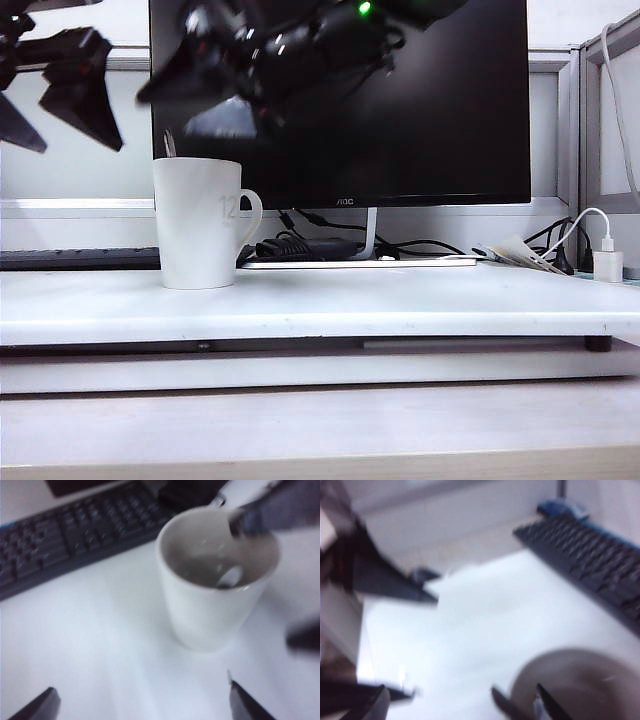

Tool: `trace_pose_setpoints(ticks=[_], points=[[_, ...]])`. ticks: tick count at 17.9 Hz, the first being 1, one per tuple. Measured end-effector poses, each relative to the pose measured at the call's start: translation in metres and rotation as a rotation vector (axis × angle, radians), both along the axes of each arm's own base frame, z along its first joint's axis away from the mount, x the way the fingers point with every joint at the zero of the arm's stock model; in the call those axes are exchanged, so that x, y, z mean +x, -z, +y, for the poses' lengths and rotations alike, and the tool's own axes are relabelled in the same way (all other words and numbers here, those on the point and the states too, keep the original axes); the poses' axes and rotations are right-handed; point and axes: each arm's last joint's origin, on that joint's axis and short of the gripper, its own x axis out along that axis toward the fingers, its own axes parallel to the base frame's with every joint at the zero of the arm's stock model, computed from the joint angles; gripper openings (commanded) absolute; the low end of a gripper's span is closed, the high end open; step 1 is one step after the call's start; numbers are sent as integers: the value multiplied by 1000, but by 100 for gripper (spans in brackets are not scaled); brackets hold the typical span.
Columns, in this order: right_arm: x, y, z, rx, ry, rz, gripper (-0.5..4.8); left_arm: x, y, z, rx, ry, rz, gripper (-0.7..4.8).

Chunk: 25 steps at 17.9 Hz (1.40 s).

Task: Pick up a spoon and stir the liquid in the cup.

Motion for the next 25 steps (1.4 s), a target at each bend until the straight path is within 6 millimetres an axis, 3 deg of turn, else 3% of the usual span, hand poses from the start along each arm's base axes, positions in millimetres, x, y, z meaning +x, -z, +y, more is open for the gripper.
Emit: trace_pose_setpoints(ticks=[3,7,11,14,18,20,22,24,25], points=[[-1,11,5,-93,25,-99,371,-3,4,2,28,-18,41,479],[6,16,9,-79,57,-169,367,-4,5,2,50,-1,54,479],[9,19,12,-48,62,-200,355,0,-8,-2,-24,59,-75,479],[8,19,15,-39,57,-208,238,3,-21,-5,-92,131,-190,479],[6,22,23,-11,42,-237,236,2,-18,-7,-122,216,-158,479],[7,26,24,-18,43,-230,164,1,-15,-7,-114,215,-125,479],[7,27,25,-19,41,-230,144,0,-14,-7,-114,220,-116,479],[7,27,25,-18,42,-230,-10,0,-14,-7,-114,220,-114,479],[7,27,25,-18,42,-230,-5,0,-14,-7,-114,220,-114,479]])
